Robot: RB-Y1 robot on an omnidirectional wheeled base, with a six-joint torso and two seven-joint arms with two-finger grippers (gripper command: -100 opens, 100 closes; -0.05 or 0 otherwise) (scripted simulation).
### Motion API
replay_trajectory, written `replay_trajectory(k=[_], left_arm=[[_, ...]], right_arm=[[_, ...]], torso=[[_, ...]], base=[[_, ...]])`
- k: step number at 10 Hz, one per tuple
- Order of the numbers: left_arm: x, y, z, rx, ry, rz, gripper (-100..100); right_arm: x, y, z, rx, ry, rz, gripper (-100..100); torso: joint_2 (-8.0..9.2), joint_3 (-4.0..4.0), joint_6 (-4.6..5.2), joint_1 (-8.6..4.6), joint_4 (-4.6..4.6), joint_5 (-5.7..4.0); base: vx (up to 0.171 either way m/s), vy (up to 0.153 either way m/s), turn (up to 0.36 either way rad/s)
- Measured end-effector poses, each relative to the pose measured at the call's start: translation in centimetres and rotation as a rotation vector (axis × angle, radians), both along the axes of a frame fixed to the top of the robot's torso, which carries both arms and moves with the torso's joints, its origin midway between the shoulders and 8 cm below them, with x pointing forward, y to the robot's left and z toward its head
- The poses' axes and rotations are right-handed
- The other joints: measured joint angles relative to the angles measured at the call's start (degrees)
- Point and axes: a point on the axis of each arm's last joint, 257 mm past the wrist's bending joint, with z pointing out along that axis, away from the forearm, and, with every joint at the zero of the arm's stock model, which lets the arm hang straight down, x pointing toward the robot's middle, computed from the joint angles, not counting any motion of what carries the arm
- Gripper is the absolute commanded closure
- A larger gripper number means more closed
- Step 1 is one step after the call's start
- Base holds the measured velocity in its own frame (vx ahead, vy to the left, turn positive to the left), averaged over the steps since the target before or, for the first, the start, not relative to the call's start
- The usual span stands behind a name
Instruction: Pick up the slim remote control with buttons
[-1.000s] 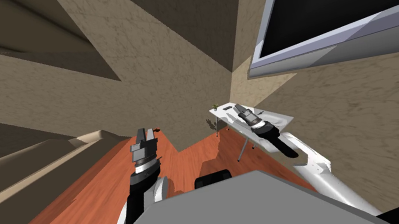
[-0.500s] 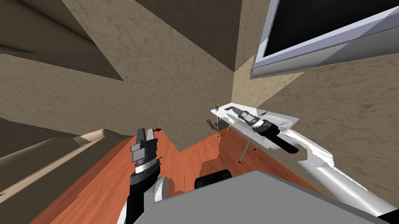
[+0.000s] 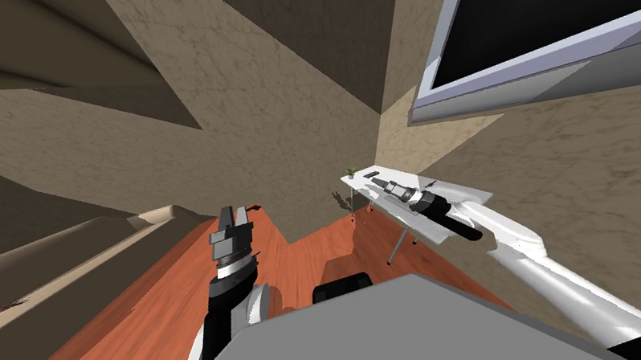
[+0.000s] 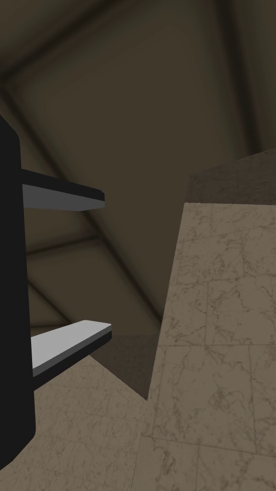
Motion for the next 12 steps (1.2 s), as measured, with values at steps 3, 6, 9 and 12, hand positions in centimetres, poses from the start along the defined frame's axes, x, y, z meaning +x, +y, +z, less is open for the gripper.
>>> replay_trajectory(k=[3,6,9,12], left_arm=[[0.0,0.0,0.0,0.0,0.0,0.0,0],[0.0,0.0,0.0,0.0,0.0,0.0,0],[0.0,0.0,0.0,0.0,0.0,0.0,0],[0.0,0.0,0.0,0.0,0.0,0.0,0]], right_arm=[[0.8,-1.4,-2.2,-0.086,0.074,0.001,-100],[1.4,-2.9,-5.3,-0.186,0.169,0.002,-100],[0.9,-4.6,-7.8,-0.276,0.26,0.004,-100],[0.8,-7.4,-10.9,-0.373,0.373,0.002,-100]], torso=[[0.04,0.02,0.01,-0.03,0.0,-0.01],[0.0,0.0,0.0,-0.02,0.0,-0.01],[-0.02,-0.02,0.01,-0.03,-0.01,-0.01],[-0.03,-0.02,0.0,-0.05,-0.01,-0.02]], base=[[0.037,-0.001,0.053],[0.04,-0.002,0.04],[0.055,-0.006,0.054],[0.046,-0.008,0.047]])
